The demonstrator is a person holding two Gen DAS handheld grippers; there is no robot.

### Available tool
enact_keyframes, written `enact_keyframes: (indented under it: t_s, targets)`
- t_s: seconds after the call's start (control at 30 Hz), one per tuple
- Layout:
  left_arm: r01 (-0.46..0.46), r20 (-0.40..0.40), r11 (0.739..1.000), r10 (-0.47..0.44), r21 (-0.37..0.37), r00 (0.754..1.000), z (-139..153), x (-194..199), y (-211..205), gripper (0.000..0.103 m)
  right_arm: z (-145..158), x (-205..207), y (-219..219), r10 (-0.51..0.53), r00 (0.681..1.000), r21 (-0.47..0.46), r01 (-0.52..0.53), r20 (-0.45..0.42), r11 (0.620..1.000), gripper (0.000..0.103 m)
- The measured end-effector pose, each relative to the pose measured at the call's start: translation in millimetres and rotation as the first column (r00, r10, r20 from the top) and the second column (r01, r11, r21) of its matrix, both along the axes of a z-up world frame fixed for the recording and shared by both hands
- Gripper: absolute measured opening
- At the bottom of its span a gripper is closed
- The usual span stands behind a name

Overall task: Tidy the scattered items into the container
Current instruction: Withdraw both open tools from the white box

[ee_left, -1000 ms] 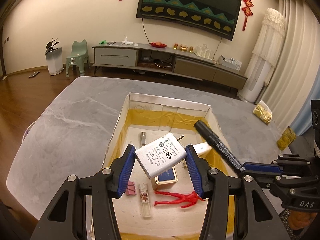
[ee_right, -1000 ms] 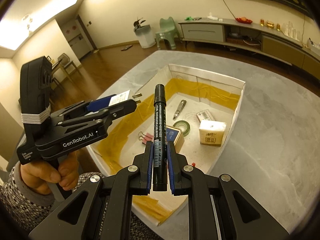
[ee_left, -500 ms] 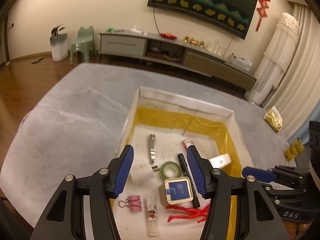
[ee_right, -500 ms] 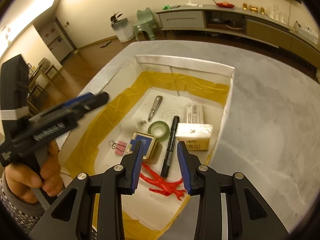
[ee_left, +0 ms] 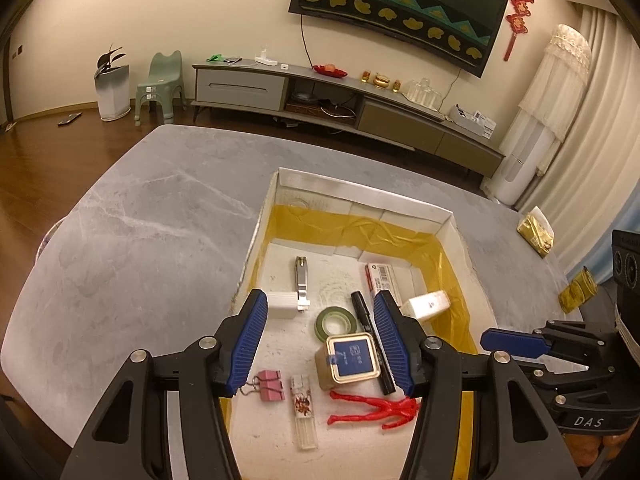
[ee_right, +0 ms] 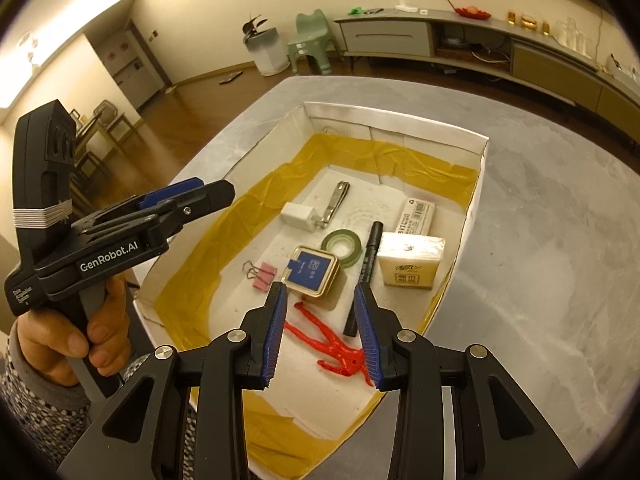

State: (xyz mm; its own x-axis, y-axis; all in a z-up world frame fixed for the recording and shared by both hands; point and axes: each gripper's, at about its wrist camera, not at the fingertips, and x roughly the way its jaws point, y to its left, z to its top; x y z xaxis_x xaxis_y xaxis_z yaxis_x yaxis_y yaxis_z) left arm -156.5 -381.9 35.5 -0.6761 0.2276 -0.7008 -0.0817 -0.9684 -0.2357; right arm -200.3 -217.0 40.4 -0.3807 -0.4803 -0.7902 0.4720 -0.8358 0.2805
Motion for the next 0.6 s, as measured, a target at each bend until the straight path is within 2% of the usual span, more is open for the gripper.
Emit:
enact_keyframes:
  t_s: [0.2,0.4,0.5,0.6]
  targets:
    - [0.037,-0.010,0.999,-0.037,-0.006,0.999,8.6,18.3,11.0,0.057,3.8,17.5,-2.4,0.050,0.999,0.042,-0.049,-0.022,0.998,0.039]
    - [0.044,-0.023,0.999,-0.045,-0.028,0.999,16.3,39.9,18.0,0.057,8.7,51.1,-9.5,0.153,0.986,0.145,-0.142,-0.067,0.979,0.041]
    - [0.042,-0.023,0.999,-0.043,-0.032,0.999,17.9,47.8,17.8,0.057,9.6,64.1,-15.6,0.202,0.978,0.190,-0.188,-0.055,0.964,0.041]
    - [0.038,-0.022,0.999,-0.038,-0.037,0.999,18.8,52.8,16.6,0.057,8.1,68.7,-15.2,0.206,0.978,0.163,-0.204,-0.001,0.965,0.041]
